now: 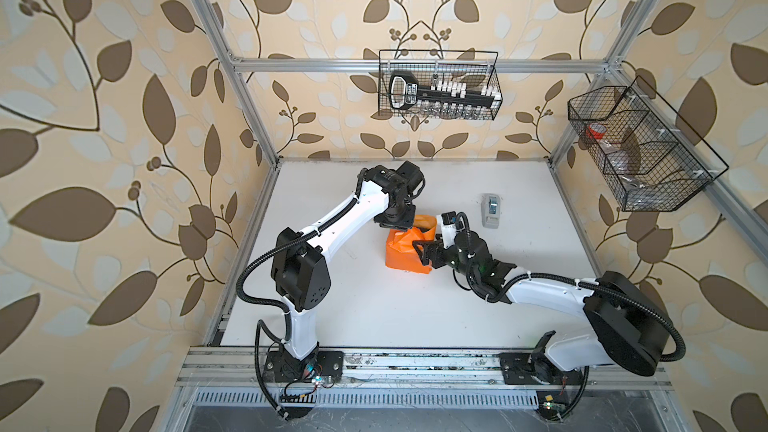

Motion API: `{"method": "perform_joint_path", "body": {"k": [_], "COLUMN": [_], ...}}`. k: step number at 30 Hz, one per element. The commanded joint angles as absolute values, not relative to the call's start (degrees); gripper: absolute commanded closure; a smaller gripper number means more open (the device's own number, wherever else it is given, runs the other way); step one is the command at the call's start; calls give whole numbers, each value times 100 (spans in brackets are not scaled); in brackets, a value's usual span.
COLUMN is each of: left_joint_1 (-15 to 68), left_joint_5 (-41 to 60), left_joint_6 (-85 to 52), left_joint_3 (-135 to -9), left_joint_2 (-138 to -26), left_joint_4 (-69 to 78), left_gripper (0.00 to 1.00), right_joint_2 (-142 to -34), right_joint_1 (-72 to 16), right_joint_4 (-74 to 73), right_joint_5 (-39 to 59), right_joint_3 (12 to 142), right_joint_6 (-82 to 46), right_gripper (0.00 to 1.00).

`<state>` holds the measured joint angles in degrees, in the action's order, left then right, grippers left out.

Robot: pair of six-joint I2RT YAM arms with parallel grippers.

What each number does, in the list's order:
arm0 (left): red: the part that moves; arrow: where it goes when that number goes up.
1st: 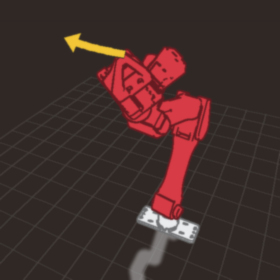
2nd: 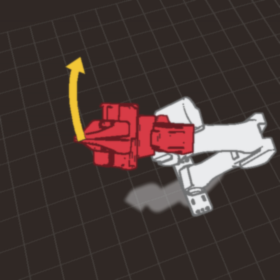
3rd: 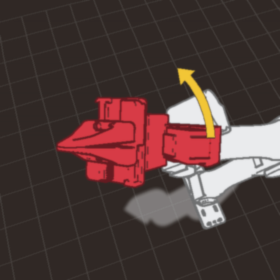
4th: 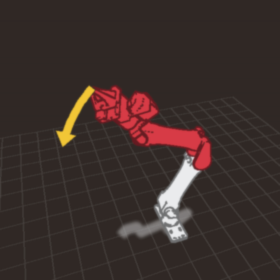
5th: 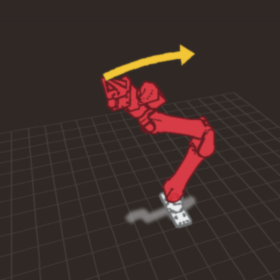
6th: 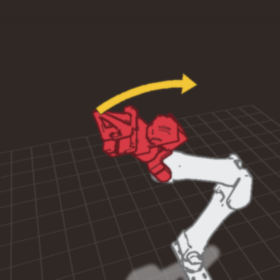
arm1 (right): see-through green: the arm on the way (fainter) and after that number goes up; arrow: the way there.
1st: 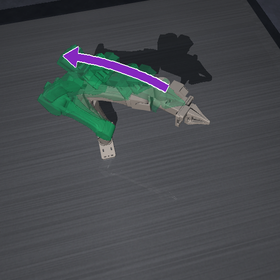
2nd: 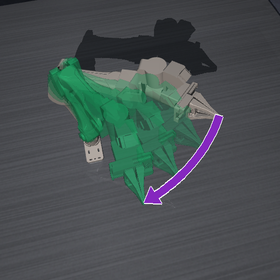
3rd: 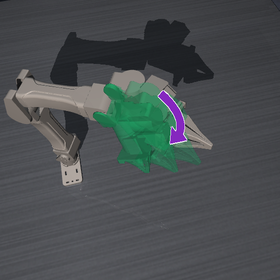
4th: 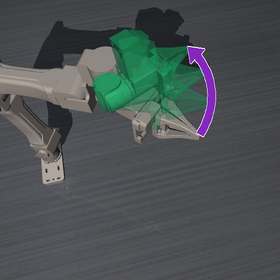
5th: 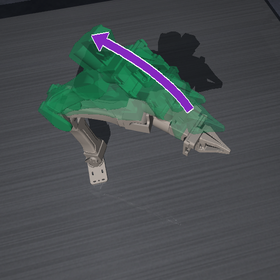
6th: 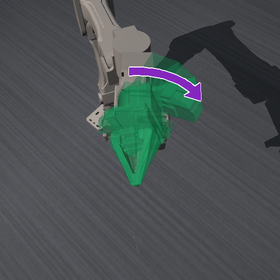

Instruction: Wrap the gift box in paper

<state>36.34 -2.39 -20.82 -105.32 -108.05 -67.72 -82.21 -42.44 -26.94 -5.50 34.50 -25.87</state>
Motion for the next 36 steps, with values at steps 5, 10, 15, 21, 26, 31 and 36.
{"method": "perform_joint_path", "body": {"k": [5, 10, 15, 21, 26, 31, 36], "left_joint_1": [3629, 3678, 3692, 3709, 3586, 2990, 2830], "left_joint_5": [-296, -1105, -1904, -2913, -2651, -276, 842], "left_joint_6": [-1439, -926, -730, -987, -1331, -1728, -2360], "left_joint_3": [-11659, -12374, -12480, -12569, -11704, -8849, -6554], "left_joint_2": [-11194, -11568, -11545, -11254, -10297, -8222, -6976], "left_joint_4": [-7533, -8059, -8156, -8187, -7619, -5375, -3314], "left_gripper": [96, 97, 76, 39, 13, 8, 5], "right_joint_2": [-8320, -8336, -8401, -8410, -8384, -8373, -8409], "right_joint_1": [-4289, -4298, -4298, -4298, -4298, -4298, -4298], "right_joint_4": [-2314, -2276, -2285, -2268, -2215, -2197, -2188], "right_joint_5": [-505, -534, -521, -527, -504, -487, -422], "right_joint_3": [3278, 3277, 3293, 3322, 3340, 3348, 3393], "right_joint_6": [-2416, -2399, -2396, -2386, -2366, -2348, -2348], "right_gripper": [11, 11, 12, 12, 12, 12, 13]}}
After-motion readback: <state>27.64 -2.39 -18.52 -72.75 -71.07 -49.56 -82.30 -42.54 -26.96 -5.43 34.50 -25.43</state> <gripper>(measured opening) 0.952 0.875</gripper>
